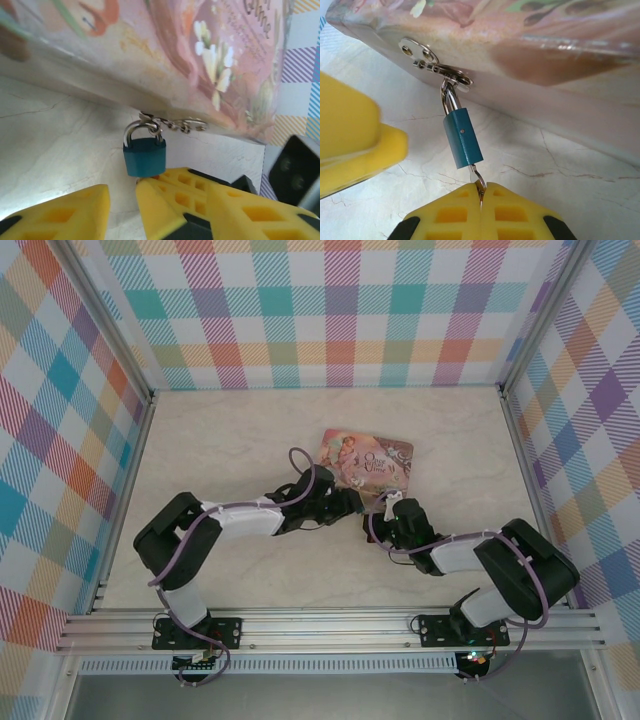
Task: Unlock the padlock with the key
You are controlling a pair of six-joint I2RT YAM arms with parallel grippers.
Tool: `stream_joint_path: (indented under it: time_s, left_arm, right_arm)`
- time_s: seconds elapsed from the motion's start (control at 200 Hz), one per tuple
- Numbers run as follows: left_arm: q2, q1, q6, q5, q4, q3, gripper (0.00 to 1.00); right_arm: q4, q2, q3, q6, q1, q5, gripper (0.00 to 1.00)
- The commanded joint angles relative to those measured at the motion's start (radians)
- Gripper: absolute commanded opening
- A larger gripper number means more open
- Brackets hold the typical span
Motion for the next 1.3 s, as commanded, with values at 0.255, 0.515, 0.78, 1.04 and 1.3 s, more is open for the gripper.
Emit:
stream_joint_path:
  time_s: [0.255, 0.515, 0.78, 1.04, 1.3]
  left_arm:
    - [-0.168, 0.059, 0.012, -0.001, 0.063, -0.106, 0.58]
    - [-0.117, 0.062, -0.024, 0.04, 0.186, -0.152, 0.48]
    - [-0.032, 0.055, -0.096, 0.08, 0.307, -0.168, 0.45]
    - [0.036, 0.036, -0.126, 0.092, 0.37, -0.159, 0.41]
    - [0.091, 0.027, -0.145, 0.102, 0.42, -0.152, 0.39]
  right_arm:
    - [-0.018, -0.047, 0.022, 0.151, 0.047, 0.01, 0.0]
    - [-0.157, -0.112, 0.058, 0.248, 0.059, 0.023, 0.0]
    - [-0.198, -0.101, 0.09, 0.288, 0.061, 0.008, 0.0]
    - [-0.2, -0.097, 0.109, 0.301, 0.061, -0.001, 0.0]
    - [-0.196, -0.101, 0.118, 0.316, 0.061, -0.007, 0.0]
